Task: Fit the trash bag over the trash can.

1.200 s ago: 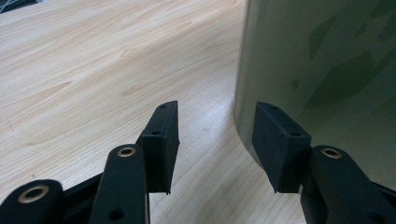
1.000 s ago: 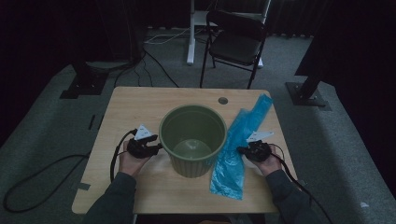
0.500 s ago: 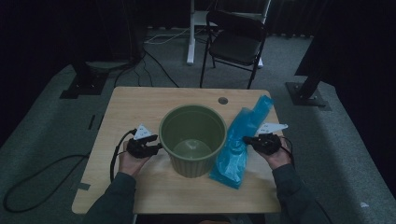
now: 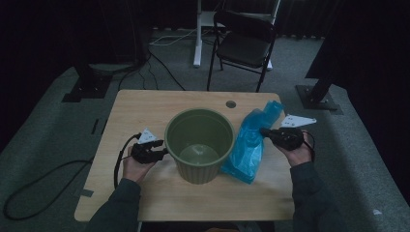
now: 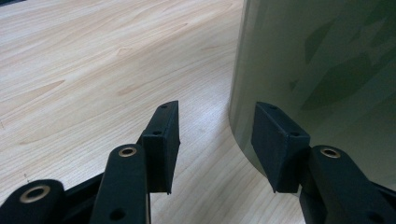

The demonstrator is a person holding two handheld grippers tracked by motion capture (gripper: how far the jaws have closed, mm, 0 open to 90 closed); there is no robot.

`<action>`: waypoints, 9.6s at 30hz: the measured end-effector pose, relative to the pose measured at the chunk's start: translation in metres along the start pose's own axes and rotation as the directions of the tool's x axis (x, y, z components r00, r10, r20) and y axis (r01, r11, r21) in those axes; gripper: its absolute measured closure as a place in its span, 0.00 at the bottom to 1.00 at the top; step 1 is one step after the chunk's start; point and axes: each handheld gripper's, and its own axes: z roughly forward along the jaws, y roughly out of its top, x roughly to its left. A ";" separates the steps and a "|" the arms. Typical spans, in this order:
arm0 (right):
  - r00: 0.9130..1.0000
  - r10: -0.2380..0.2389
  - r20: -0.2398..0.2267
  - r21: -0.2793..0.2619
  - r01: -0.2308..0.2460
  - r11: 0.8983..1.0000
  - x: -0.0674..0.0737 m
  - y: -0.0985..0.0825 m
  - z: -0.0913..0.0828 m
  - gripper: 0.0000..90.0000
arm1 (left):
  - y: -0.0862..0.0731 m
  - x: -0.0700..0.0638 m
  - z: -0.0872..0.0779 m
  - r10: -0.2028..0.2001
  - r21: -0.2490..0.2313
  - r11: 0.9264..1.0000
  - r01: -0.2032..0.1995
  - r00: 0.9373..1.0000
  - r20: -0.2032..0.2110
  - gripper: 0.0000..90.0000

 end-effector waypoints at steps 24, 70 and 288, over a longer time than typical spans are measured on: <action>1.000 -0.019 0.017 -0.114 0.020 0.993 -0.011 0.038 -0.036 1.00 | 0.000 -0.001 0.000 0.010 0.001 1.000 -0.009 1.000 -0.010 0.58; 0.998 -0.065 -0.028 -0.212 0.058 0.976 0.009 0.122 -0.027 1.00 | 0.000 -0.001 -0.001 0.011 -0.007 1.000 -0.012 1.000 -0.013 0.58; 0.959 -0.167 -0.228 -0.048 0.160 0.986 0.082 0.136 0.053 1.00 | 0.094 -0.014 -0.081 0.149 -0.216 0.970 -0.112 0.976 0.162 0.52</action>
